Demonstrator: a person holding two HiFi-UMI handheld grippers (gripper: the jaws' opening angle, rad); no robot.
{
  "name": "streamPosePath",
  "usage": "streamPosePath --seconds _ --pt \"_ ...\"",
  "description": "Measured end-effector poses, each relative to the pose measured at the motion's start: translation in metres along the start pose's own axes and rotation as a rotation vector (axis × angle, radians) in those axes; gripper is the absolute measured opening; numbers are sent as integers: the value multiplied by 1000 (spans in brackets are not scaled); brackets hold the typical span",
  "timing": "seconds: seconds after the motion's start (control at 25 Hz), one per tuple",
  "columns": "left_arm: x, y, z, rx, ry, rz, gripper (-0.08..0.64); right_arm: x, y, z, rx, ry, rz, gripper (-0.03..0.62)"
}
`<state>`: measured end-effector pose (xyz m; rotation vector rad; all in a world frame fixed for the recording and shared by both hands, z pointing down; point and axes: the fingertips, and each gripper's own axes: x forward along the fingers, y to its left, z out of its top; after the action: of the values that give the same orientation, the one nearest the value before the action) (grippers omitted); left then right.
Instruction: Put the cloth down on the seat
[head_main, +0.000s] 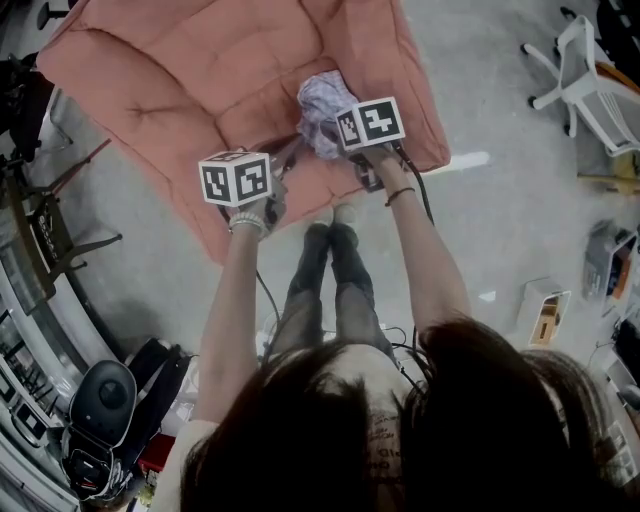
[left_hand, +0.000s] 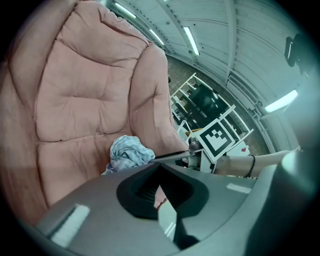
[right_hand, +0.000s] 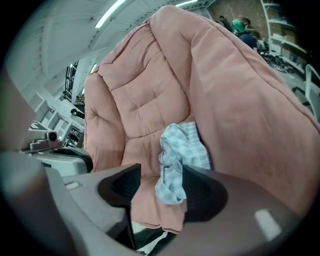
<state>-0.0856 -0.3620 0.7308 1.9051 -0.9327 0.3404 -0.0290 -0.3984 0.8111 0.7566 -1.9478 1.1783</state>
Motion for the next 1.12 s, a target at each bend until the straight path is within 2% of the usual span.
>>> streamPosePath --seconds 0.2,0.72,0.96,1.12 --pt "-3 -4 2 -2 -15 1 -9 -9 9 -3 35 -3 62 247" --pt "-29 -38 13 12 -87 -13 -9 -66 39 10 6 -137 84 206" --pt "-50 -57 25 41 -139 -21 -9 -99 59 18 6 -239 85 140" --pt "-64 -76 31 58 -175 -29 -9 -127 74 22 12 -308 99 130"
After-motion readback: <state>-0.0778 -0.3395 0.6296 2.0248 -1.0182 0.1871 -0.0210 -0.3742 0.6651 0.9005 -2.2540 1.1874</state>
